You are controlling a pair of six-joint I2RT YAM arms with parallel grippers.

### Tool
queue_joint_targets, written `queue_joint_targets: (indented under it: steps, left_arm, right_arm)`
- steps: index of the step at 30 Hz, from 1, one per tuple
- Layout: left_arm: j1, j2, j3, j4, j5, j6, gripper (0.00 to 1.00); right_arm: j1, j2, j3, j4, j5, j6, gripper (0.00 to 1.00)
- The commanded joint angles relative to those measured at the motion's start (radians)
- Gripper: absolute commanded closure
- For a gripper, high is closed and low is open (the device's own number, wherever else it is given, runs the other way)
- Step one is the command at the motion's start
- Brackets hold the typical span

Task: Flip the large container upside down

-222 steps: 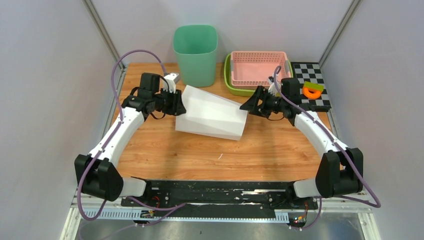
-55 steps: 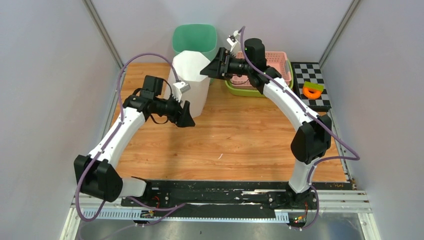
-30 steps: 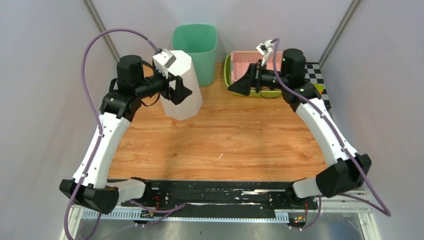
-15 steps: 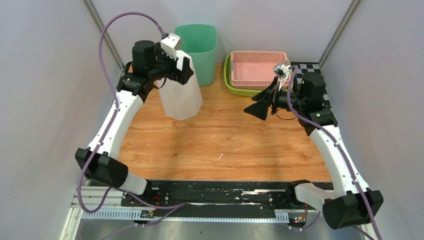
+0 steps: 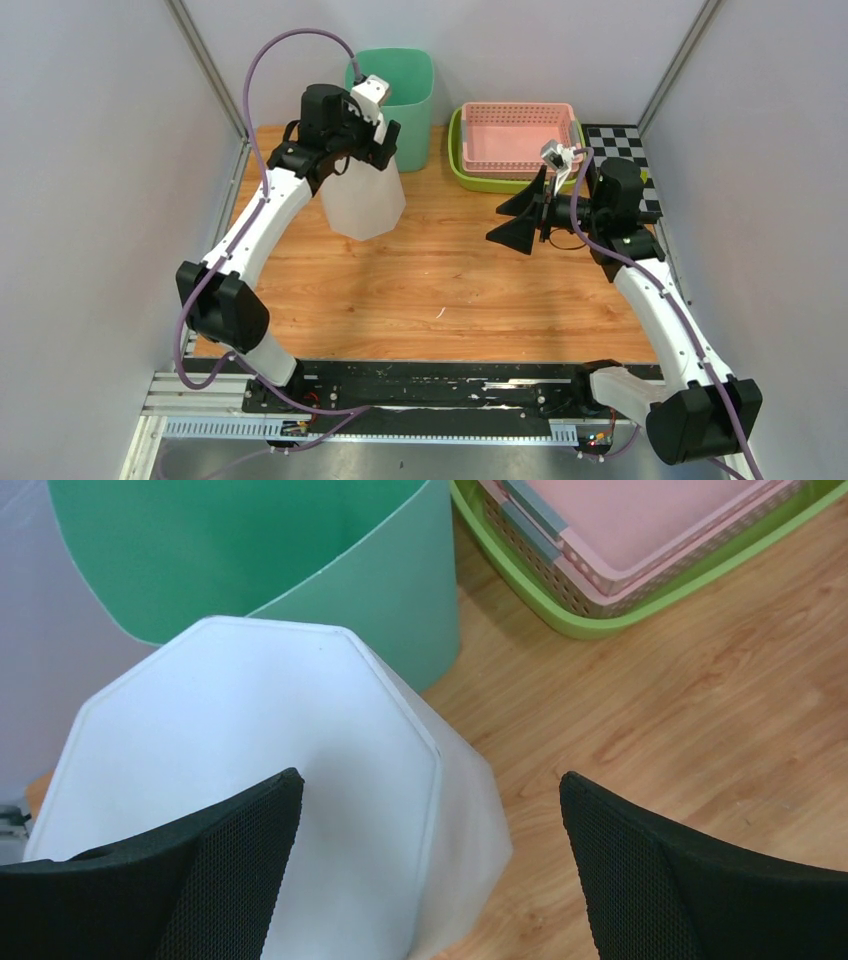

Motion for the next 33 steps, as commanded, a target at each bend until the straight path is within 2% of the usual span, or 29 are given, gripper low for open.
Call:
queue_joint_targets:
  steps: [1, 11, 19, 27, 33]
  left_arm:
    - [-0.011, 0.023, 0.020, 0.037, -0.082, 0.012, 0.00]
    - [-0.022, 0.052, -0.043, 0.082, -0.268, 0.028, 0.03]
    - [-0.021, 0.026, -0.109, 0.083, -0.403, 0.059, 0.20]
    - [-0.010, -0.035, -0.178, 0.069, -0.488, 0.104, 0.19]
    - [0.055, -0.023, -0.145, 0.049, -0.486, 0.093, 0.18]
  right_arm:
    - [-0.008, -0.022, -0.031, 0.106, -0.066, 0.037, 0.00]
    - [-0.008, -0.025, -0.061, 0.159, -0.077, 0.072, 0.00]
    - [-0.008, -0.034, -0.067, 0.168, -0.081, 0.074, 0.00]
    - [-0.008, -0.040, -0.070, 0.175, -0.082, 0.085, 0.00]
    - [-0.008, -0.044, -0.072, 0.178, -0.078, 0.089, 0.00]
